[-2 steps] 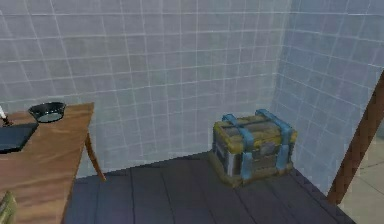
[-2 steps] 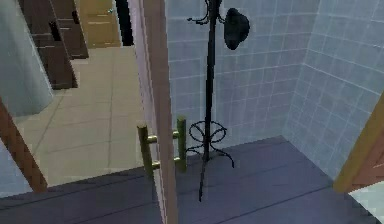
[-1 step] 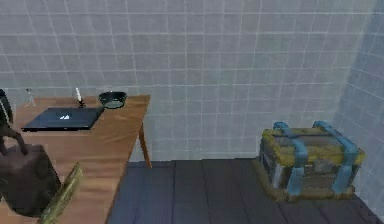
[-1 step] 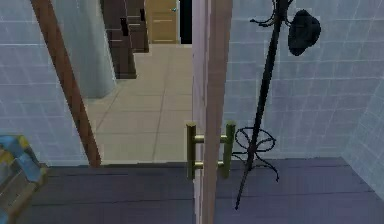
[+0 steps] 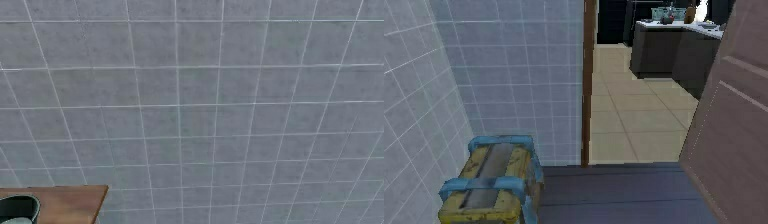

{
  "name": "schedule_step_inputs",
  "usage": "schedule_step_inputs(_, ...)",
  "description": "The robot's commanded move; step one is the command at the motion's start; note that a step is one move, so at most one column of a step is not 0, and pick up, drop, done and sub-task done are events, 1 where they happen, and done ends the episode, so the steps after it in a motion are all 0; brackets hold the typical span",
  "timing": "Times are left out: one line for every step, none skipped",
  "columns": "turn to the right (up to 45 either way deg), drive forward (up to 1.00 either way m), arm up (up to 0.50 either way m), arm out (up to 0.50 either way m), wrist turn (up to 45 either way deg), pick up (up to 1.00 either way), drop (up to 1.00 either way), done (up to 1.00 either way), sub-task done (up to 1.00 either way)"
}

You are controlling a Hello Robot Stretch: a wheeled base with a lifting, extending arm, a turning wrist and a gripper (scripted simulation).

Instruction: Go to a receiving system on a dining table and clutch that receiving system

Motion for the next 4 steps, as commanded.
schedule_step_inputs(-6.0,0.00,0.00,0.00,0.0,0.00,0.00,0.00,0.00)
schedule_step_inputs(0.0,0.05,0.00,0.00,0.0,0.00,0.00,0.00,0.00)
schedule_step_inputs(45.0,0.00,0.00,0.00,0.0,0.00,0.00,0.00,0.00)
schedule_step_inputs(45.0,0.00,0.00,0.00,0.0,0.00,0.00,0.00,0.00)
